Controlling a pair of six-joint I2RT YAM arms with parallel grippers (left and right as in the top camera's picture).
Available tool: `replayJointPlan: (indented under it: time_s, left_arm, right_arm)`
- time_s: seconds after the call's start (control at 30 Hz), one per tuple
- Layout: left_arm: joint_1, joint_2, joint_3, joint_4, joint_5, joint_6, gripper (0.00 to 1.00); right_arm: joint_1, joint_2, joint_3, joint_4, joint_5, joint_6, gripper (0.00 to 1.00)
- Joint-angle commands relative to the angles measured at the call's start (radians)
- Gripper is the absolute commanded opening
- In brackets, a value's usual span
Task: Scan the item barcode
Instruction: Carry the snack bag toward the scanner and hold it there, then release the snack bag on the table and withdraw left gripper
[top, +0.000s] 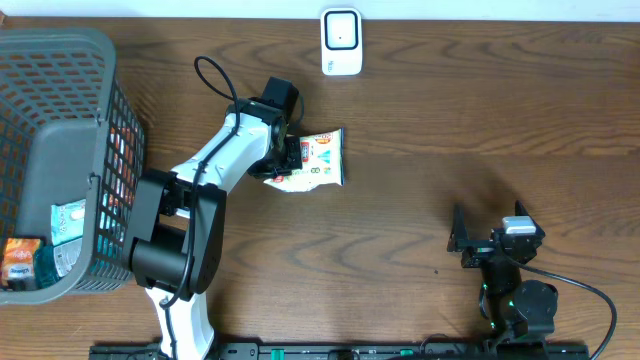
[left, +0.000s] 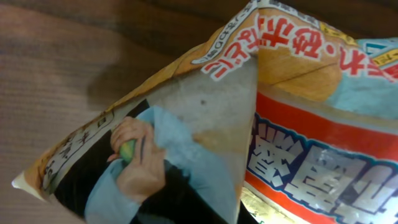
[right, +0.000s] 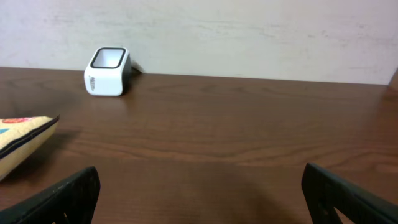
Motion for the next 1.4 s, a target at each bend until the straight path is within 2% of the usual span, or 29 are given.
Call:
replayJointPlan:
  time_s: [0.0, 0.43, 0.47, 0.5, 0.53, 0.63, 0.9, 1.03, 1.17, 1.2, 1.23, 1.37]
  left_arm:
    - [0.001, 0.052, 0.005, 0.016, -0.011, 0.009, 0.07]
    - [0.001, 0.069, 0.004, 0.027, -0.092, 0.008, 0.08]
    - [0.001, 0.069, 0.004, 0.027, -0.092, 0.002, 0.10]
    - [0.001, 0.069, 0.004, 0.027, -0.092, 0.000, 0.28]
    - [0.001, 0.069, 0.004, 0.027, -0.092, -0.003, 0.41]
    - [0.001, 0.069, 0.004, 0.026, -0.092, -0.003, 0.72]
    - [0.001, 0.047, 0.009, 0.014, 0.005, -0.003, 0.91]
    - [0.001, -0.028, 0.061, -0.056, 0.010, 0.004, 0.95]
    - [0.001, -0.189, 0.121, -0.094, 0.009, 0.040, 0.96]
    - [0.001, -0.237, 0.137, -0.092, 0.009, 0.044, 1.00]
    - [0.001, -0.282, 0.151, -0.082, 0.005, 0.056, 0.98]
    - [0.003, -0.470, 0.194, -0.005, -0.135, 0.090, 0.98]
  right_arm:
    - [0.004, 0.000, -0.001, -0.003, 0.008, 0.003, 0.99]
    - [0.004, 0.000, -0.001, -0.003, 0.008, 0.003, 0.99]
    - [0.004, 0.000, -0.001, -0.003, 0.008, 0.003, 0.99]
    - [0.004, 0.000, -0.001, -0.003, 0.008, 0.003, 0.99]
    - [0.004, 0.000, -0.001, -0.003, 0.008, 0.003, 0.99]
    - [0.004, 0.000, -0.001, -0.003, 0.008, 0.003, 0.99]
    - [0.004, 0.000, -0.001, -0.003, 0.008, 0.003, 0.99]
    - [0.004, 0.000, -0.001, -0.003, 0.008, 0.003, 0.99]
    - [0.004, 0.000, -0.001, -0.003, 0.008, 0.003, 0.99]
    - [0.004, 0.000, -0.001, -0.003, 0.008, 0.003, 0.99]
    - [0.004, 0.000, -0.001, -0.003, 0.008, 0.003, 0.99]
    - [0.004, 0.000, -0.001, -0.003, 0.008, 0.003, 0.99]
